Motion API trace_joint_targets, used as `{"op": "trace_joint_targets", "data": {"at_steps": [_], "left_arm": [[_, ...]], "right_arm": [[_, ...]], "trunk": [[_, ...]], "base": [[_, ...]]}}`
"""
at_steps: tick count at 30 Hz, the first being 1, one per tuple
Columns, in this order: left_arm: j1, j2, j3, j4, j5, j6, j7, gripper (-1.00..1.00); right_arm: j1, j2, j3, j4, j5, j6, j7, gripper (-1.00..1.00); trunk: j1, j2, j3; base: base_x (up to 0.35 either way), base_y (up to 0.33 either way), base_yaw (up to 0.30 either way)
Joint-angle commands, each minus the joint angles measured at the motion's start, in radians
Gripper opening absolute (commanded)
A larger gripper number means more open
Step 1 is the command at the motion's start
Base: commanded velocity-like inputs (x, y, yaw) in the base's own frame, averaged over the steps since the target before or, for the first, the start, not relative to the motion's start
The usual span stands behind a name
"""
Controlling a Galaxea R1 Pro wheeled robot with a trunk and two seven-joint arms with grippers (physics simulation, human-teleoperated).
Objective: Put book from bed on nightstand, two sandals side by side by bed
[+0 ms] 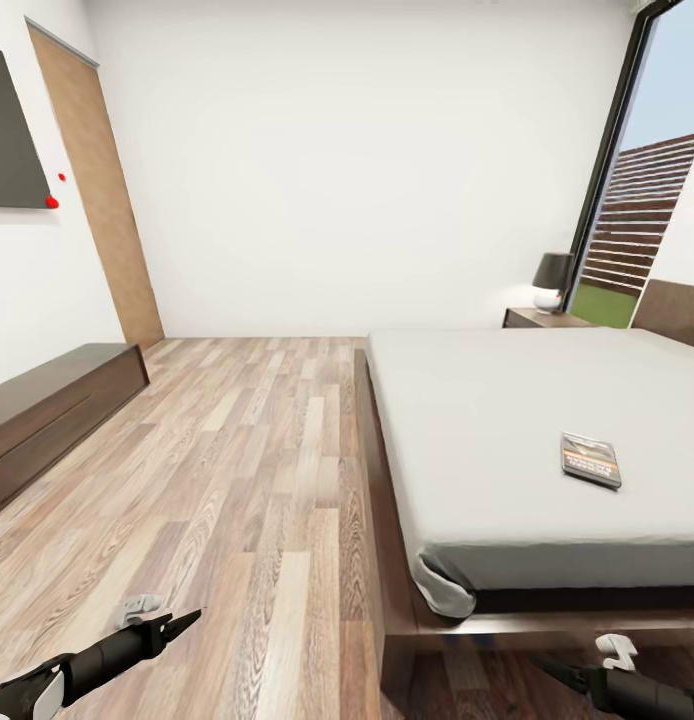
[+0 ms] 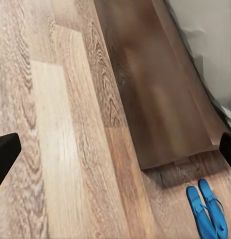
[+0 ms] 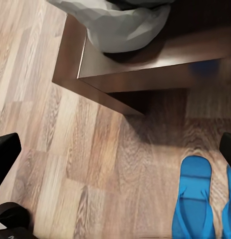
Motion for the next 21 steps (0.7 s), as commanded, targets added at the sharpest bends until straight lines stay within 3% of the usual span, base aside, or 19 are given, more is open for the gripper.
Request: {"op": "trace_joint_targets", "data": {"at_steps": [1, 21], "left_arm": [[-0.001, 0.000, 0.008, 0.000, -0.010, -0.002, -0.004, 1.00], [-0.001, 0.000, 0.008, 0.000, -0.009, -0.002, -0.004, 1.00]], "right_arm": [[-0.001, 0.000, -0.003, 0.000, -0.001, 0.009, 0.003, 1.00], [-0.001, 0.000, -0.003, 0.000, -0.001, 0.009, 0.003, 1.00]], "trunk": [[0.000, 0.000, -0.001], [0.000, 0.000, -0.001]], "base": [[0.000, 0.000, -0.271], [0.000, 0.000, -0.280]]}}
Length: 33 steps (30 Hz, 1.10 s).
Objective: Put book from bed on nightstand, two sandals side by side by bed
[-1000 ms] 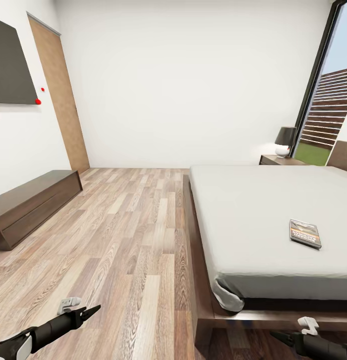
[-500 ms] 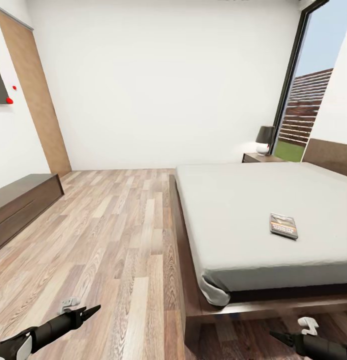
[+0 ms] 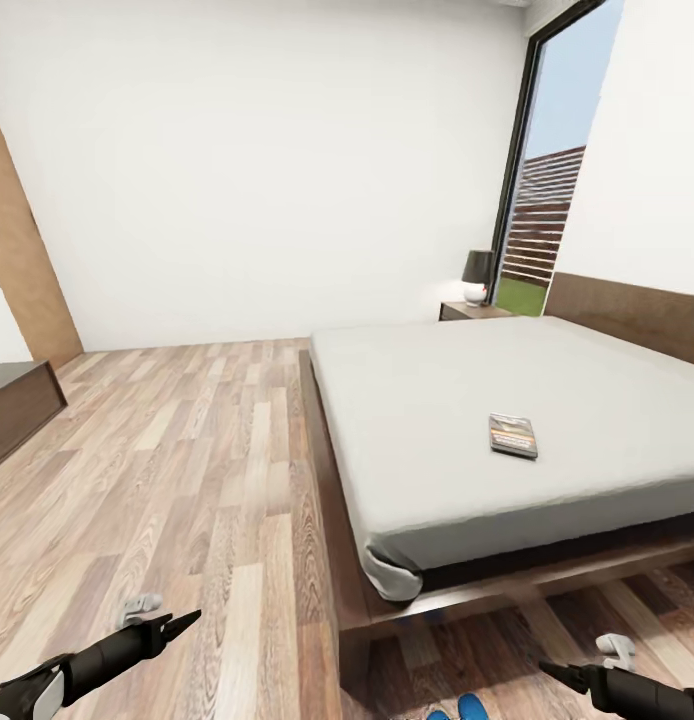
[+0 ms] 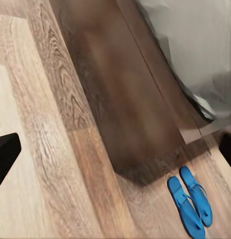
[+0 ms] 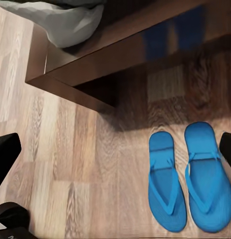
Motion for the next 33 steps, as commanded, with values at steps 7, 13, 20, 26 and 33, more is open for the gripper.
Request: {"op": "trace_joint_targets", "data": {"at_steps": [7, 13, 20, 26, 33], "left_arm": [[-0.001, 0.000, 0.008, 0.000, -0.010, -0.001, -0.004, 1.00], [-0.001, 0.000, 0.008, 0.000, -0.010, -0.001, -0.004, 1.00], [-0.001, 0.000, 0.008, 0.000, -0.009, -0.001, -0.004, 1.00], [-0.001, 0.000, 0.008, 0.000, -0.010, -0.001, -0.004, 1.00], [-0.001, 0.000, 0.008, 0.000, -0.010, -0.001, -0.004, 1.00]], "right_arm": [[-0.001, 0.000, -0.003, 0.000, -0.001, 0.009, 0.003, 1.00], [-0.001, 0.000, -0.003, 0.001, -0.001, 0.009, 0.003, 1.00], [-0.001, 0.000, -0.003, 0.000, -0.001, 0.009, 0.003, 1.00], [-0.001, 0.000, -0.003, 0.000, -0.001, 0.009, 0.004, 1.00], [-0.001, 0.000, -0.003, 0.000, -0.001, 0.009, 0.004, 1.00]], "trunk": [[0.000, 0.000, -0.001], [0.000, 0.000, -0.001], [0.000, 0.000, -0.001], [0.000, 0.000, -0.001], [0.000, 0.000, -0.001]], "base": [[0.000, 0.000, -0.281], [0.000, 0.000, -0.281], [0.000, 0.000, -0.282], [0.000, 0.000, -0.282], [0.000, 0.000, -0.282]]}}
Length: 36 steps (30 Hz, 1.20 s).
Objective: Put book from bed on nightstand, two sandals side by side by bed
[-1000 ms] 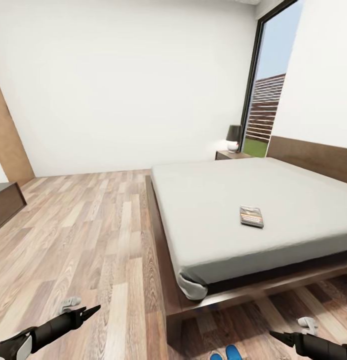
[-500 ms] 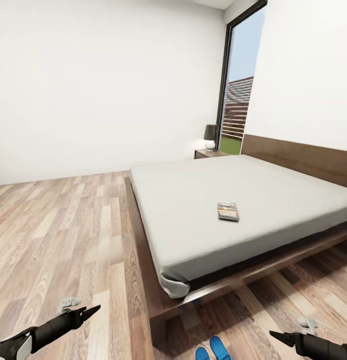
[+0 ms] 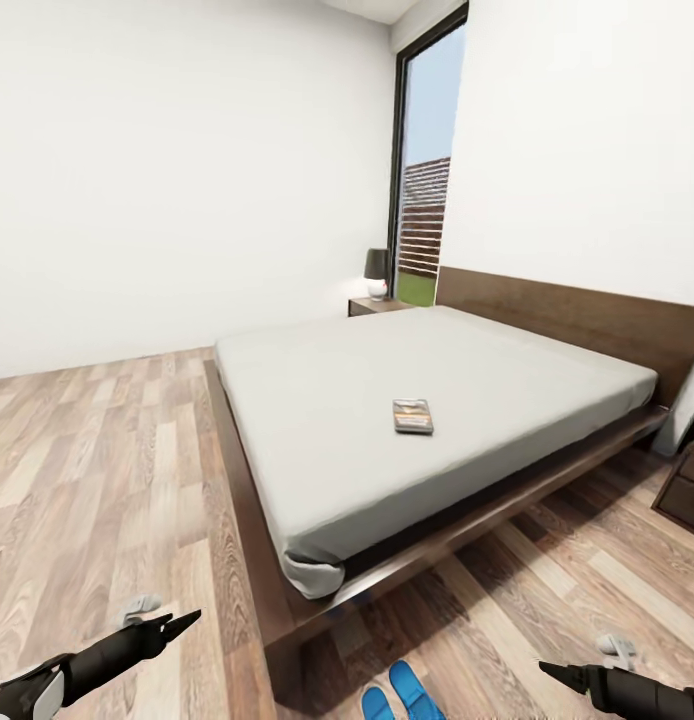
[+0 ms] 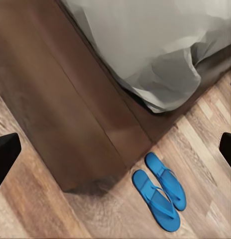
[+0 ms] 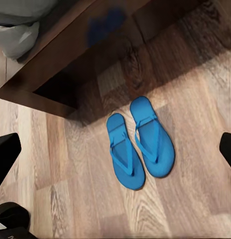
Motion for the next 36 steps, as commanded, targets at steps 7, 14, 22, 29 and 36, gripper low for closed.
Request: {"op": "trace_joint_targets", "data": {"at_steps": [7, 14, 22, 29, 36], "left_arm": [[-0.001, 0.000, 0.008, 0.000, -0.009, -0.002, -0.004, 1.00], [-0.001, 0.000, 0.008, 0.000, -0.009, -0.002, -0.004, 1.00], [-0.001, -0.018, 0.008, 0.000, -0.010, -0.008, 0.006, 1.00], [0.005, -0.094, 0.008, 0.002, -0.019, -0.068, 0.189, 1.00], [0.010, -0.143, 0.008, 0.004, -0.145, -0.075, 0.275, 1.00]], "right_arm": [[-0.001, 0.000, -0.003, 0.000, -0.001, 0.009, 0.004, 1.00], [-0.001, 0.000, -0.003, 0.000, -0.001, 0.009, 0.004, 1.00], [-0.001, 0.000, -0.004, 0.000, 0.000, 0.009, 0.001, 1.00], [-0.001, 0.007, -0.003, 0.015, 0.000, -0.033, -0.105, 1.00], [-0.001, 0.097, -0.004, 0.065, -0.002, -0.080, -0.289, 1.00]], "trunk": [[0.000, 0.000, -0.001], [0.000, 0.000, -0.001], [0.000, 0.000, -0.001], [0.000, 0.000, -0.001], [0.000, 0.000, -0.001]], "base": [[0.000, 0.000, -0.282], [0.000, 0.000, -0.282], [0.000, 0.000, -0.274], [0.000, 0.000, -0.091], [0.000, 0.000, -0.065]]}}
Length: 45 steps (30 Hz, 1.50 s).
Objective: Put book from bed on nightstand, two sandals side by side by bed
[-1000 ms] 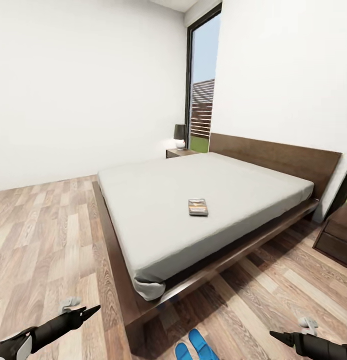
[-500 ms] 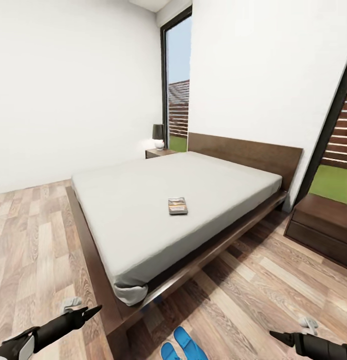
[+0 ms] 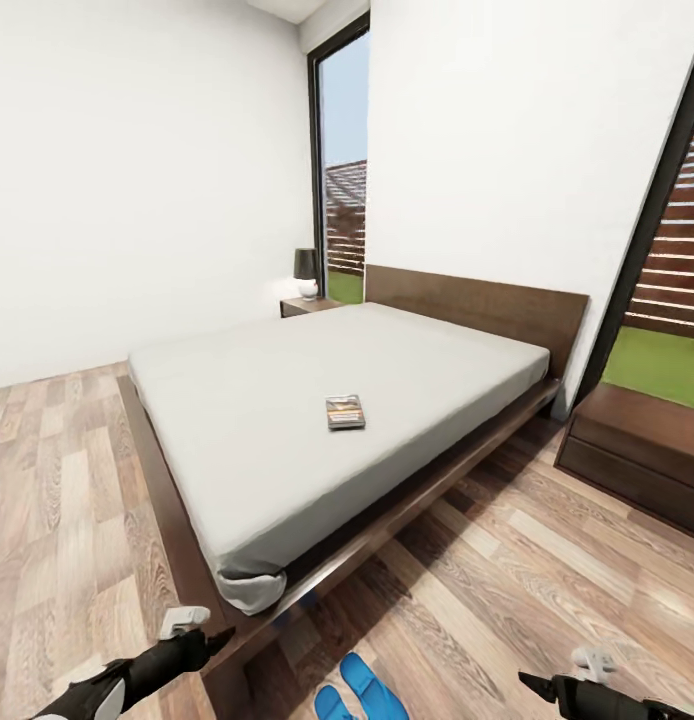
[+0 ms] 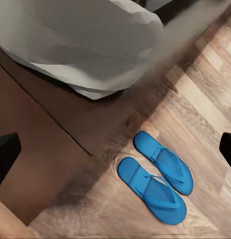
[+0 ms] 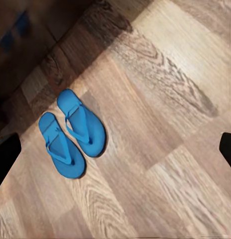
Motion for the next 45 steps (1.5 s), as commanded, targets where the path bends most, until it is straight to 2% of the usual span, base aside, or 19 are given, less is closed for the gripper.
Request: {"op": "trace_joint_targets", "data": {"at_steps": [1, 4, 6, 13, 45], "left_arm": [[0.005, -0.001, 0.007, 0.008, -0.022, -0.009, 0.000, 1.00], [0.031, -0.001, 0.007, 0.029, -0.031, -0.010, 0.013, 1.00], [0.040, -0.001, 0.007, 0.038, -0.032, -0.018, 0.051, 1.00], [0.048, -0.001, 0.007, 0.078, -0.034, -0.025, 0.121, 1.00], [0.050, -0.001, 0.007, 0.082, -0.034, -0.025, 0.125, 1.00]], "right_arm": [[0.000, 0.003, -0.002, 0.011, -0.001, -0.003, -0.014, 1.00], [0.001, 0.006, -0.002, 0.049, -0.001, -0.019, -0.050, 1.00], [0.001, 0.007, -0.002, 0.066, 0.002, -0.026, -0.076, 1.00], [0.000, 0.006, -0.002, 0.074, 0.001, -0.029, -0.087, 1.00], [0.001, 0.006, -0.002, 0.074, 0.001, -0.029, -0.087, 1.00]], "trunk": [[0.000, 0.000, -0.001], [0.000, 0.000, -0.001], [0.000, 0.000, -0.001], [0.000, 0.000, -0.001], [0.000, 0.000, -0.001]], "base": [[0.000, 0.000, -0.121], [0.000, 0.000, -0.122], [0.000, 0.000, -0.141], [0.000, 0.000, -0.234], [0.000, 0.000, -0.283]]}}
